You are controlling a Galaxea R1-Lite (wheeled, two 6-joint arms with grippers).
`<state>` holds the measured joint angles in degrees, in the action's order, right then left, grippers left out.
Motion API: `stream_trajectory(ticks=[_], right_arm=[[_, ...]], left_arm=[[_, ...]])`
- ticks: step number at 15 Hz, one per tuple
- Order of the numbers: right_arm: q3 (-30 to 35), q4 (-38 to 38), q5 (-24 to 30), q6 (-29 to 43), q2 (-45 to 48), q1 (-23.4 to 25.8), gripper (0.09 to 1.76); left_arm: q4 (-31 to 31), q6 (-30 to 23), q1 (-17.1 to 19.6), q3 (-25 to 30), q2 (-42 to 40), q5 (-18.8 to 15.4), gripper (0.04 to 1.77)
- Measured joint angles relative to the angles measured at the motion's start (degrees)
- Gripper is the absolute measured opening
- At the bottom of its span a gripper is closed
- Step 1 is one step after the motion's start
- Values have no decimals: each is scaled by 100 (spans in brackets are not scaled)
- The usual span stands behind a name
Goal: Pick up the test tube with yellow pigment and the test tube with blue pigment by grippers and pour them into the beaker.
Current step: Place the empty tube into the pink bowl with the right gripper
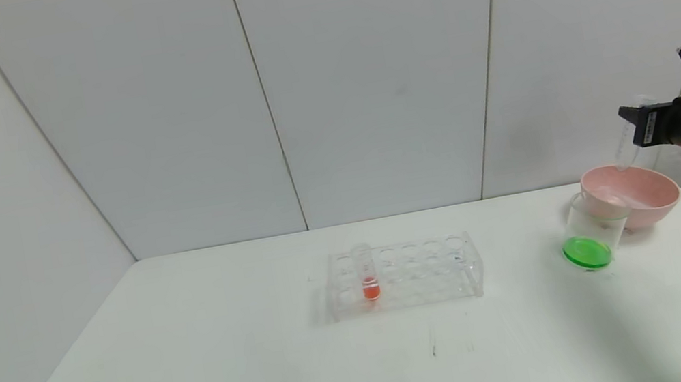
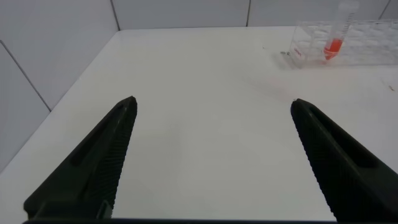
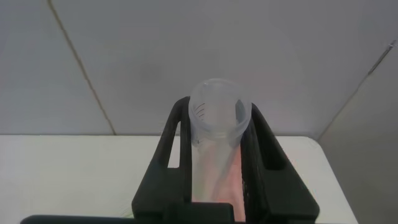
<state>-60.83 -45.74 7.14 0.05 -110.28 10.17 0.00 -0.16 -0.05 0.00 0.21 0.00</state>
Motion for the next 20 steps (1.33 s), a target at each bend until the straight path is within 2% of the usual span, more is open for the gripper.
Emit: stream_trajectory(ticks=[3,7,16,17,20], right_arm=[[-763,167,-45,2,-708,217,51],[-1395,305,-68,5,-1412,267,51],[-1866,302,-63,-5,-1987,85,51],[-1896,301,-66,-7,-2018,57,53],[-1935,258,-72,-26,-2060,0,92]], left_arm=[[0,0,5,0,0,0,176],[0,0,2,0,0,0,176],[0,0,2,0,0,0,176],[0,0,2,0,0,0,176],[0,0,5,0,0,0,176]])
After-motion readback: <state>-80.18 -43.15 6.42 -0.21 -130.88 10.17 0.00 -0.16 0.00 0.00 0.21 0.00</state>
